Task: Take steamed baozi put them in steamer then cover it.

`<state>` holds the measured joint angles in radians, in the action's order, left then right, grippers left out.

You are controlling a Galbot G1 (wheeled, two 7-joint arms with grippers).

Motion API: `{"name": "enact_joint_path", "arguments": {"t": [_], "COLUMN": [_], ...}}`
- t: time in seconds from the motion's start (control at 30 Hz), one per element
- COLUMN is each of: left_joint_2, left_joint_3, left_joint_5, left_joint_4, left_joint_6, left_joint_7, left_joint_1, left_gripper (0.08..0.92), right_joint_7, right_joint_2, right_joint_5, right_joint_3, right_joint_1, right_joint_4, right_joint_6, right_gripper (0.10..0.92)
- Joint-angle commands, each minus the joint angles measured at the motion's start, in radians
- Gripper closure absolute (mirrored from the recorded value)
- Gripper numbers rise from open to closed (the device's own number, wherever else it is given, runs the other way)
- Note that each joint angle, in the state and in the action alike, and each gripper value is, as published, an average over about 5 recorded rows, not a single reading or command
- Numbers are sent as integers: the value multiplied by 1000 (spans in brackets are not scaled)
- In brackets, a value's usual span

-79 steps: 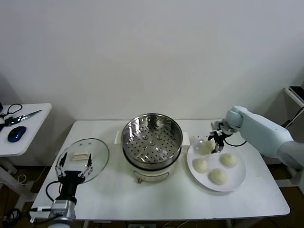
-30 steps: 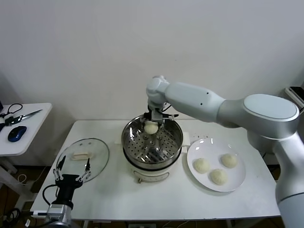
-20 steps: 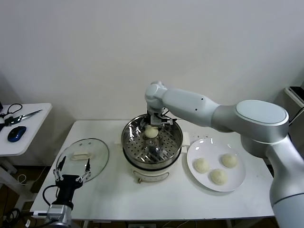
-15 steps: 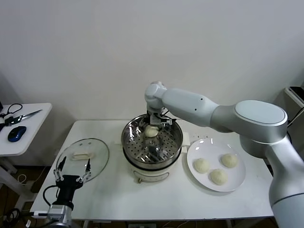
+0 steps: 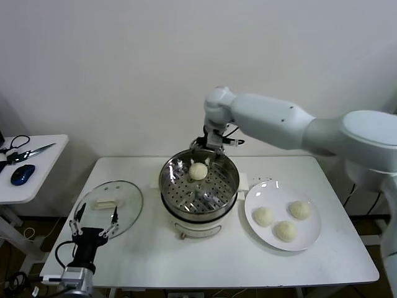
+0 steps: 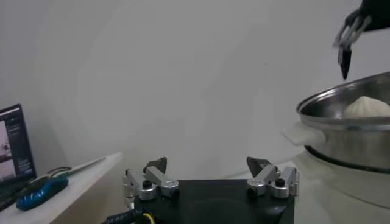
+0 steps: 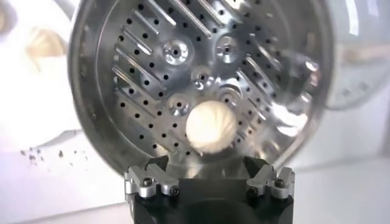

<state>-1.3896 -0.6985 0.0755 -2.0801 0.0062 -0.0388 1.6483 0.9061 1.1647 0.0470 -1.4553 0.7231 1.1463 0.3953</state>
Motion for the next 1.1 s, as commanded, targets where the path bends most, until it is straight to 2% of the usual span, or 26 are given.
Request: {"name": "enact_joint_path", "arguments": {"t": [0.03,0.2,0.37,0.43,0.6,1.1], "left_joint_2": [2,4,0,-2,-4,-17], "left_joint_3": [2,6,9,9,5,-5], "left_joint_5": [-1,-6,-5,-4,-3,6], "left_joint_4": [-11,-23,-23,-23,-24,-16], "left_joint_6": [4,8,2,-2,-5,0], "left_joint_7": [0,2,1,1,0,0], "left_joint_1": [1,9,22,26,34,35], "left_gripper": [177,177,177,177,177,177], "right_joint_7": [-40,-2,52,72,88,75], "right_joint_2": [-360,-481,-533,-537,-512,-371], "right_joint_5": [505,555,546,495,336,242], "right_joint_3": [-145,-117,-152,-146,-7,174], "right_joint_1": [154,87,11,-51,-263,-525], "right_joint_4": [257,277,288,278,197,57], "right_joint_6": [-581,-737,-751,-739,-720,-703], "right_gripper": [203,203,203,203,203,203]}}
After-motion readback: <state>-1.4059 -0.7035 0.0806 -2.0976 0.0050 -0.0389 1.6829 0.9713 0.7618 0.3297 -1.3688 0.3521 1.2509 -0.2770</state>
